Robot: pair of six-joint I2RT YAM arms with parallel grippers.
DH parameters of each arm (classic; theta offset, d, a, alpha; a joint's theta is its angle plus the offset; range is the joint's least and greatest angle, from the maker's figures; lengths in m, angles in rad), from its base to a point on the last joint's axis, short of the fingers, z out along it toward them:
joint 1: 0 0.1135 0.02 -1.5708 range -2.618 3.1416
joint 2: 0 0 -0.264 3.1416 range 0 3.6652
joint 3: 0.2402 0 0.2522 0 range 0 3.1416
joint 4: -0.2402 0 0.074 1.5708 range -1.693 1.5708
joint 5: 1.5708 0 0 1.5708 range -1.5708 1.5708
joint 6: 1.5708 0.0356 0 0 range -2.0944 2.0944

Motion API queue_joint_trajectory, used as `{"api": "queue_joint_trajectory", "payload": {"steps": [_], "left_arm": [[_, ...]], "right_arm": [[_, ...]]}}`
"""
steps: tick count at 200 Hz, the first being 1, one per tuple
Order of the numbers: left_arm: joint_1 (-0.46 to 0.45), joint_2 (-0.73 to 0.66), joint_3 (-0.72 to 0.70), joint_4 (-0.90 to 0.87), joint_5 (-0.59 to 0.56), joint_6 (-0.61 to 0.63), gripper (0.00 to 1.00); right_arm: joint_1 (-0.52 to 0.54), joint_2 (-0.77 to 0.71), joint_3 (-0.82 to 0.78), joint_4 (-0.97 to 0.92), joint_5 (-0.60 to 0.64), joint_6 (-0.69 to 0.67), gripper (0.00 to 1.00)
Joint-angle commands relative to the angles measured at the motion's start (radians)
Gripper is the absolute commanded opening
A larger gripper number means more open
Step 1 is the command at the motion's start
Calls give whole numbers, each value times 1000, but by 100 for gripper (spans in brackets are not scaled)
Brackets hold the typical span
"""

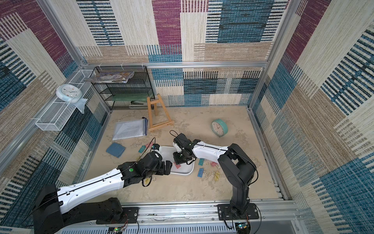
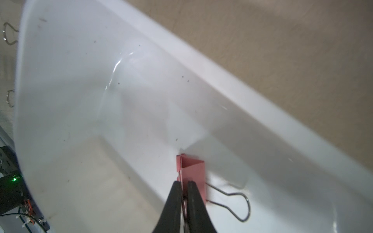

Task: Take out the binder clips from the storage box
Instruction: Pick up the binder clip from the storage box.

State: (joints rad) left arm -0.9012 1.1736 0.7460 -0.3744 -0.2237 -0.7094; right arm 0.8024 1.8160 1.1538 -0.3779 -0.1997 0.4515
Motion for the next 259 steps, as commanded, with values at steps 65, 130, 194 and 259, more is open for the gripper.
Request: {"api": "queue_joint_trajectory", "payload": {"steps": [65, 130, 194, 259], "left_arm": [[1, 1, 14, 4, 9, 7, 99], [1, -57, 12, 2, 42, 23, 99], [-19, -156, -29, 32, 121, -2, 99], [-19, -137, -21, -88, -13, -68, 99]], "right_arm": [[0, -97, -3, -31, 24, 9, 0], [1, -307, -128, 43, -21, 99, 0], [81, -645, -362, 111, -22, 244, 0], [129, -809, -593, 166, -120, 325, 0]]}}
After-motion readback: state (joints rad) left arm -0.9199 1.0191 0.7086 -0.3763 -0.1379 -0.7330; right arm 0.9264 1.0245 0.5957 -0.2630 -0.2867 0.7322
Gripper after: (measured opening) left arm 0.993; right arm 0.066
